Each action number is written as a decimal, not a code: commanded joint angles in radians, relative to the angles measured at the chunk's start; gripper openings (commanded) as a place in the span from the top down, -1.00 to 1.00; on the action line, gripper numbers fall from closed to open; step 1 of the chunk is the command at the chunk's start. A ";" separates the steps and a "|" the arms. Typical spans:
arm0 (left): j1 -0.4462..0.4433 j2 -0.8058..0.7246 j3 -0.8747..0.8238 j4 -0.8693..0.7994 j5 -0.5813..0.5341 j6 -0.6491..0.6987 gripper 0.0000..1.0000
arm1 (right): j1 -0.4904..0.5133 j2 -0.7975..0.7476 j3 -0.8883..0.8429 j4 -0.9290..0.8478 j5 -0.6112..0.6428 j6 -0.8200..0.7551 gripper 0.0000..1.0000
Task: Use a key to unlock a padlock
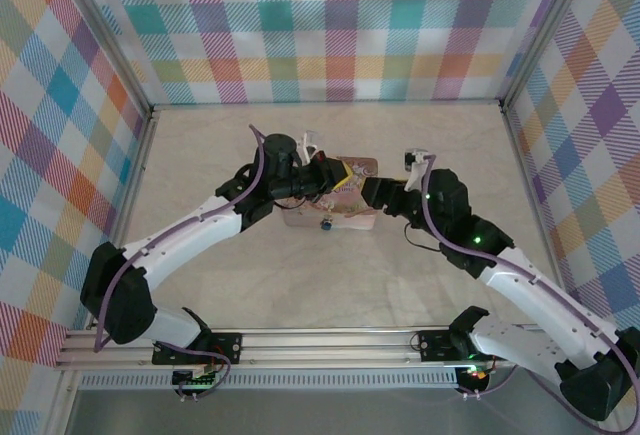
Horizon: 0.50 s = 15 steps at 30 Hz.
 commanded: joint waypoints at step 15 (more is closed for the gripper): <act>0.010 -0.118 0.200 -0.559 -0.221 0.561 1.00 | -0.034 -0.010 -0.058 -0.007 0.015 -0.020 -0.46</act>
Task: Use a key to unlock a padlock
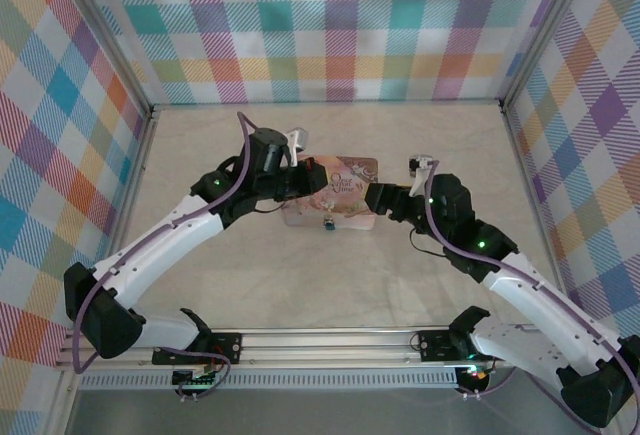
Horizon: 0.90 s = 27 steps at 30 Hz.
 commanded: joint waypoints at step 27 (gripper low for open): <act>0.009 -0.042 -0.043 0.112 0.156 0.135 1.00 | -0.167 0.260 -0.195 0.859 -0.689 0.199 -0.42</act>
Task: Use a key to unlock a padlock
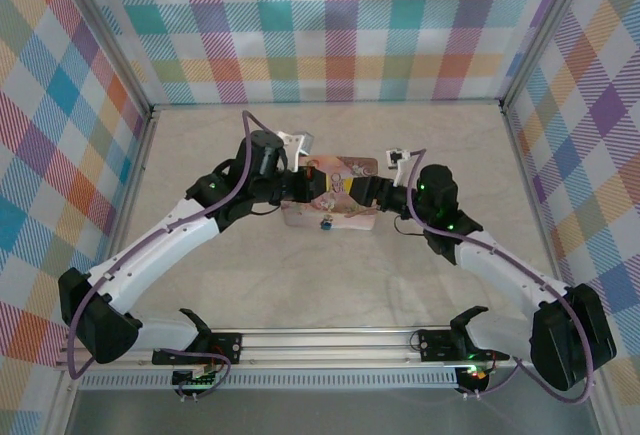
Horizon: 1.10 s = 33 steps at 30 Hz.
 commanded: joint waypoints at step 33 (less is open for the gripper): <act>0.003 -0.026 -0.040 0.206 0.161 -0.109 1.00 | 0.001 0.048 -0.016 0.403 -0.284 0.119 0.60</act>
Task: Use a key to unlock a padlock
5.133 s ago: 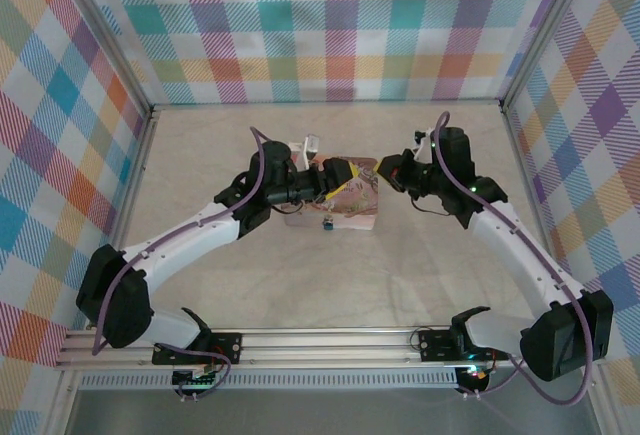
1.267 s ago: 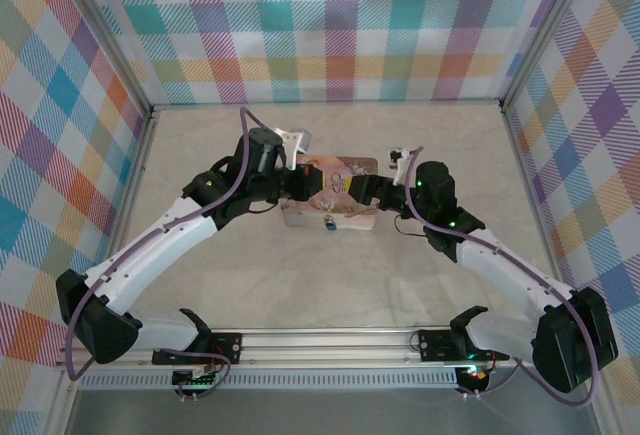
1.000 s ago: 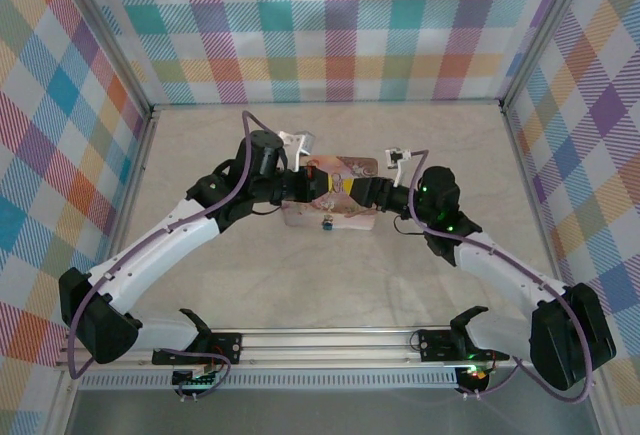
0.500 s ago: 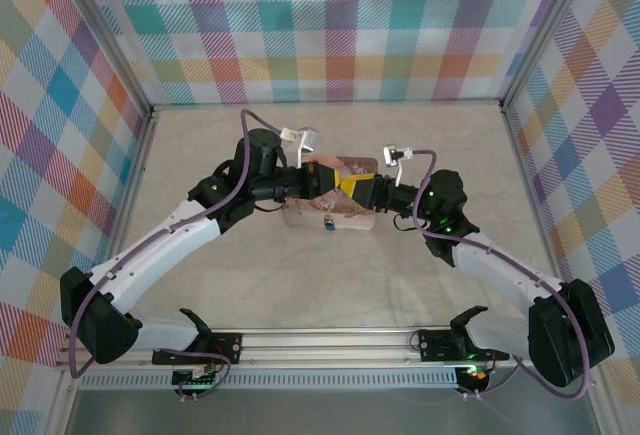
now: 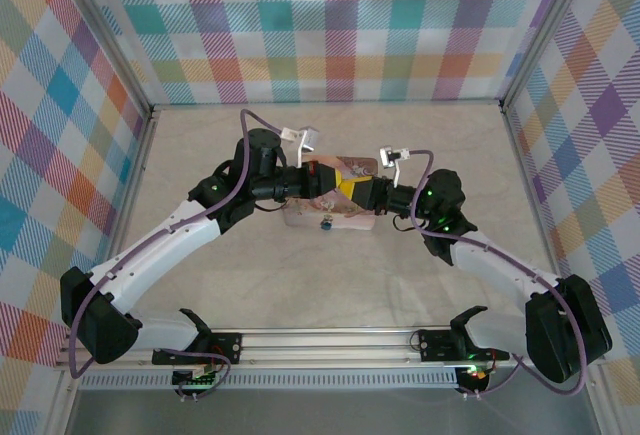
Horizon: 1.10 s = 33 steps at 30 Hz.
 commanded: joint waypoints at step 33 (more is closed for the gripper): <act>0.003 -0.105 -0.131 0.259 -0.067 -0.118 -0.50 | 0.008 -0.123 -0.086 0.124 0.197 0.107 1.00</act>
